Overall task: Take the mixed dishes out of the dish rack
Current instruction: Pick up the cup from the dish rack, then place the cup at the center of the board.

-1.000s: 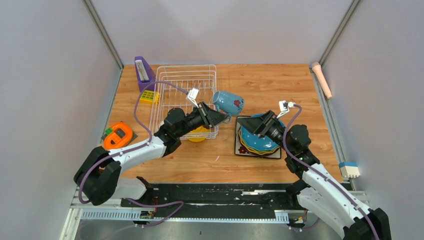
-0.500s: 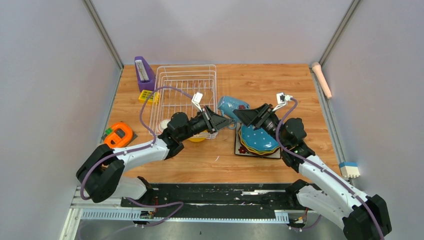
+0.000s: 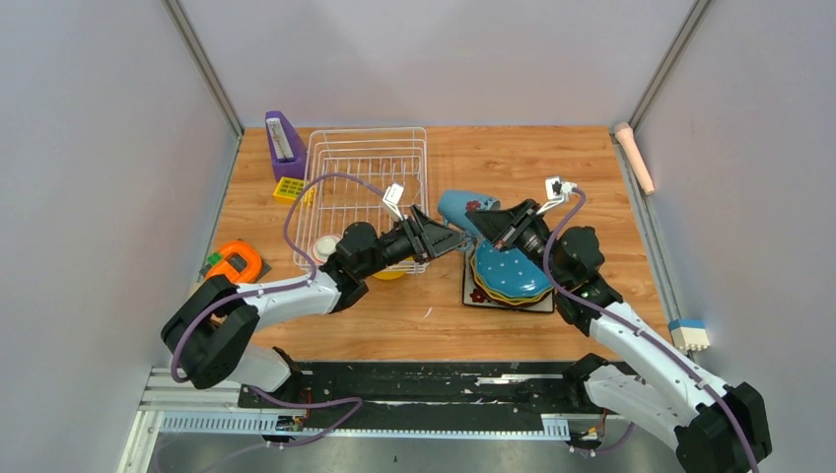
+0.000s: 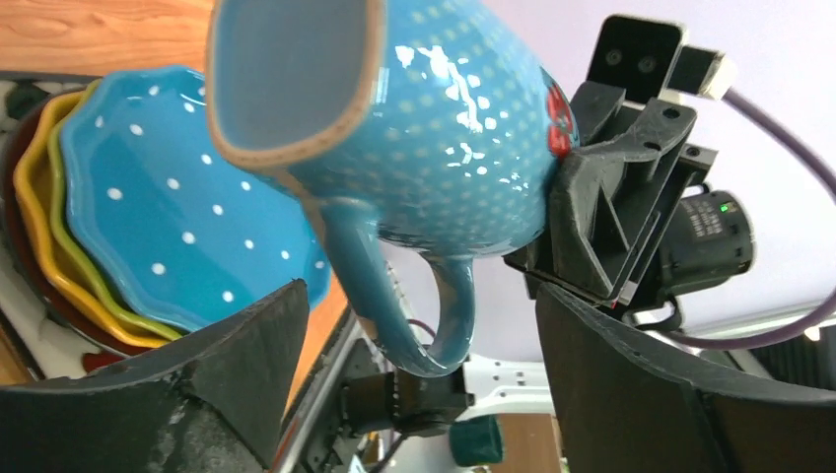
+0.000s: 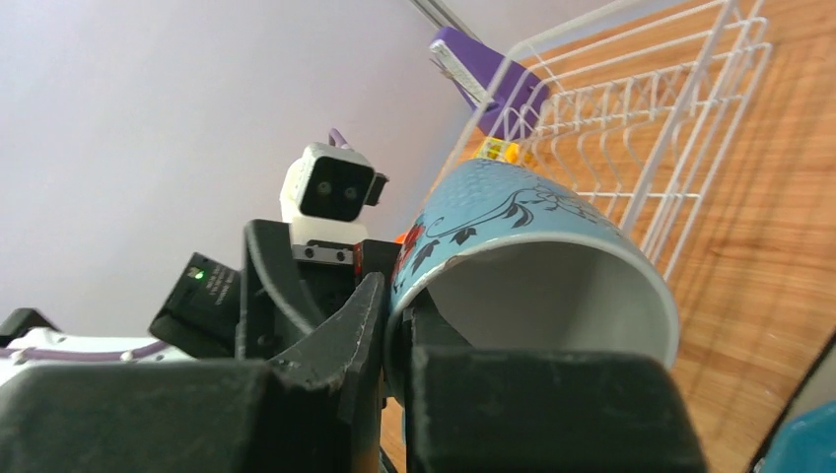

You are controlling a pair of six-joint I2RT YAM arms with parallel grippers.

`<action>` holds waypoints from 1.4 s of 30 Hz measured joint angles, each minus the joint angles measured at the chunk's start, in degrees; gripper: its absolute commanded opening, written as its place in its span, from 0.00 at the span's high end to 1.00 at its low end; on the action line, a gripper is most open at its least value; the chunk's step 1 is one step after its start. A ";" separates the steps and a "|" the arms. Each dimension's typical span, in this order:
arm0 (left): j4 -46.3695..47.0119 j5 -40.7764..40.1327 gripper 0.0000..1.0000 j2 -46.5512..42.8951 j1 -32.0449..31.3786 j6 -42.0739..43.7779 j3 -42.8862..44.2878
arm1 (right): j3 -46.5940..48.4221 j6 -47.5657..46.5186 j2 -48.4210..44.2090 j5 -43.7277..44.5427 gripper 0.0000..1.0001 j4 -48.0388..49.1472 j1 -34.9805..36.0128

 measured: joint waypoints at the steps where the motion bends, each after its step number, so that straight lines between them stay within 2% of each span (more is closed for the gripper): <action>1: 0.09 -0.07 0.01 0.33 -0.11 -0.17 0.02 | 0.85 -0.48 0.50 0.31 1.00 -1.75 0.00; 7: -1.22 -0.68 0.00 0.39 -0.17 1.01 0.26 | 8.20 -5.51 2.82 3.30 1.00 -13.79 0.00; 10: -5.60 -2.58 0.00 -1.05 -0.17 3.32 0.42 | 13.66 -8.74 4.11 7.23 1.00 -19.82 0.00; 15: -20.59 -10.01 0.00 -9.05 -0.17 10.67 1.75 | 22.86 -14.86 8.48 13.11 1.00 -28.63 -0.15; 20: -39.60 -24.09 0.00 -18.40 -0.17 19.98 8.13 | 30.32 -22.16 17.49 15.28 1.00 -35.80 -0.31; 25: -51.76 -35.50 0.00 -23.63 -0.17 26.03 9.46 | 37.48 -31.41 28.26 16.37 1.00 -43.25 -0.44; 33: -64.94 -45.92 0.00 -24.04 -0.17 29.83 9.60 | 46.60 -46.99 40.96 16.50 1.00 -47.47 -0.50; 42: -69.99 -50.05 0.00 -23.82 -0.17 30.45 10.12 | 53.27 -56.68 53.99 17.07 1.00 -51.25 -0.83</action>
